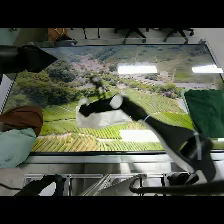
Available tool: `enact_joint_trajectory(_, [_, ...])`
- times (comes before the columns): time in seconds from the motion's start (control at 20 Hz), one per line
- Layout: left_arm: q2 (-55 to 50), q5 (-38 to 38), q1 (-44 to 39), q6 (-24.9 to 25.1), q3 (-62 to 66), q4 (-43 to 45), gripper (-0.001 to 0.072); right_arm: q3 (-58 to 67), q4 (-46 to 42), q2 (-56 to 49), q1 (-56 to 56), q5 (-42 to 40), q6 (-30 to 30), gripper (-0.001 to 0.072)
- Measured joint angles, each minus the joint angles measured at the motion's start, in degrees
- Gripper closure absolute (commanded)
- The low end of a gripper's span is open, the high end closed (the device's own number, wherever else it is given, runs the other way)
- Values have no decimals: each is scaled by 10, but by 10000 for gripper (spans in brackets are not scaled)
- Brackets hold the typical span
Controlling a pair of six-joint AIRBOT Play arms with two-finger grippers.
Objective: Fold the shirts.
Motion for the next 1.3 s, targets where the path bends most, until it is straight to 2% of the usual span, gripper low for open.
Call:
enact_joint_trajectory(0.1, [28,5,1,8,-33,0,689,2,-5,-21,34,-46,-13,344])
enact_joint_trajectory(0.2, [54,16,2,16,-72,2,689,2,-23,-14,34,-43,-21,343])
enact_joint_trajectory(0.4, [94,52,2,23,-135,4,689,3,-54,55,-50,60,-27,323])
enact_joint_trajectory(0.5, [103,58,2,25,-149,5,689,3,-72,92,-126,125,-13,79])
enact_joint_trajectory(0.55, [106,60,2,25,-153,5,689,3,-85,105,-166,160,-2,66])
enact_joint_trajectory(0.7, [110,60,2,27,-160,5,689,0,-115,116,-283,261,30,66])
enact_joint_trajectory(0.85, [111,59,2,27,-162,5,689,-12,-127,90,-352,332,45,65])
enact_joint_trajectory(1.0, [112,56,2,27,-163,5,689,-23,-118,43,-371,362,49,64])
enact_joint_trajectory(1.3, [112,40,2,27,-163,5,689,-28,-24,-53,-337,367,9,69])
